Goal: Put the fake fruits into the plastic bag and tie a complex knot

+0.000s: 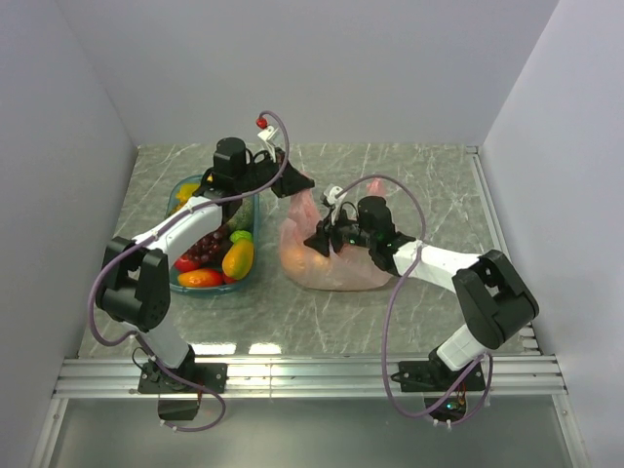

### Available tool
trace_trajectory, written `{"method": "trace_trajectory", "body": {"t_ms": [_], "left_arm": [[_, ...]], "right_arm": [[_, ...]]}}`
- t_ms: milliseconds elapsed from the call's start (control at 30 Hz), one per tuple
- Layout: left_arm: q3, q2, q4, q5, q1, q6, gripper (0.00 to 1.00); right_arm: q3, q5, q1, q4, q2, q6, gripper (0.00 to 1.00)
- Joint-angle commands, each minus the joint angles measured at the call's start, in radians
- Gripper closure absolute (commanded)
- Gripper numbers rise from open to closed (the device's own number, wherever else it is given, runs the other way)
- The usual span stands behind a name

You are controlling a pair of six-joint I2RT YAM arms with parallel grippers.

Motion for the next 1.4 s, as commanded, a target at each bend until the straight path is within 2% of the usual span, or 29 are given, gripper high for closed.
{"method": "trace_trajectory", "body": {"t_ms": [0, 33, 233, 267, 367, 533, 600, 767, 867, 1000, 1100, 1133, 1167, 1233, 1267, 1300, 1367], "left_arm": [[0.054, -0.035, -0.016, 0.045, 0.002, 0.025, 0.89], [0.06, -0.035, -0.027, 0.048, 0.002, 0.022, 0.87], [0.025, -0.056, -0.013, 0.08, 0.002, 0.018, 0.84], [0.021, -0.056, -0.009, 0.079, 0.002, 0.019, 0.84], [0.027, -0.055, -0.021, 0.077, 0.002, 0.031, 0.82], [0.064, -0.029, -0.058, 0.074, 0.002, 0.041, 0.79], [0.076, -0.018, -0.067, 0.076, 0.002, 0.048, 0.78], [0.096, -0.007, -0.058, 0.099, 0.004, 0.044, 0.7], [0.115, 0.008, -0.056, 0.137, 0.002, 0.028, 0.65], [0.104, -0.009, -0.03, 0.185, 0.002, 0.019, 0.53], [0.1, -0.029, -0.03, 0.206, 0.002, 0.028, 0.47], [0.103, -0.035, -0.033, 0.212, 0.002, 0.028, 0.42], [0.104, -0.048, -0.038, 0.217, 0.002, 0.033, 0.41], [0.106, -0.067, -0.055, 0.237, 0.004, 0.047, 0.25], [0.11, -0.09, -0.073, 0.235, 0.004, 0.085, 0.24], [0.127, -0.099, -0.125, 0.219, 0.005, 0.103, 0.16], [0.13, -0.128, -0.144, 0.223, 0.019, 0.125, 0.11]], "right_arm": [[0.044, 0.045, 0.006, -0.076, -0.033, -0.052, 0.32], [0.043, 0.051, 0.006, -0.072, -0.042, -0.061, 0.21], [0.106, 0.066, 0.024, -0.171, -0.138, -0.141, 0.19], [0.113, 0.065, 0.03, -0.188, -0.162, -0.161, 0.11], [0.139, 0.047, 0.042, -0.24, -0.207, -0.208, 0.06], [0.219, -0.065, 0.058, -0.422, -0.224, -0.303, 0.04], [0.274, -0.154, 0.059, -0.505, -0.248, -0.358, 0.04], [0.368, -0.169, 0.061, -0.671, -0.392, -0.347, 0.04], [0.365, -0.155, -0.002, -0.675, -0.481, -0.307, 0.02], [0.36, -0.141, -0.126, -0.69, -0.579, -0.23, 0.0], [0.347, -0.122, -0.192, -0.768, -0.622, -0.256, 0.0], [0.33, -0.13, -0.267, -0.808, -0.639, -0.271, 0.0], [0.286, -0.139, -0.307, -0.82, -0.648, -0.306, 0.0], [0.236, -0.132, -0.41, -0.83, -0.67, -0.346, 0.0], [0.198, -0.133, -0.439, -0.828, -0.675, -0.371, 0.0], [0.184, -0.144, -0.464, -0.822, -0.676, -0.372, 0.0], [0.147, -0.174, -0.508, -0.811, -0.667, -0.363, 0.0]]}}
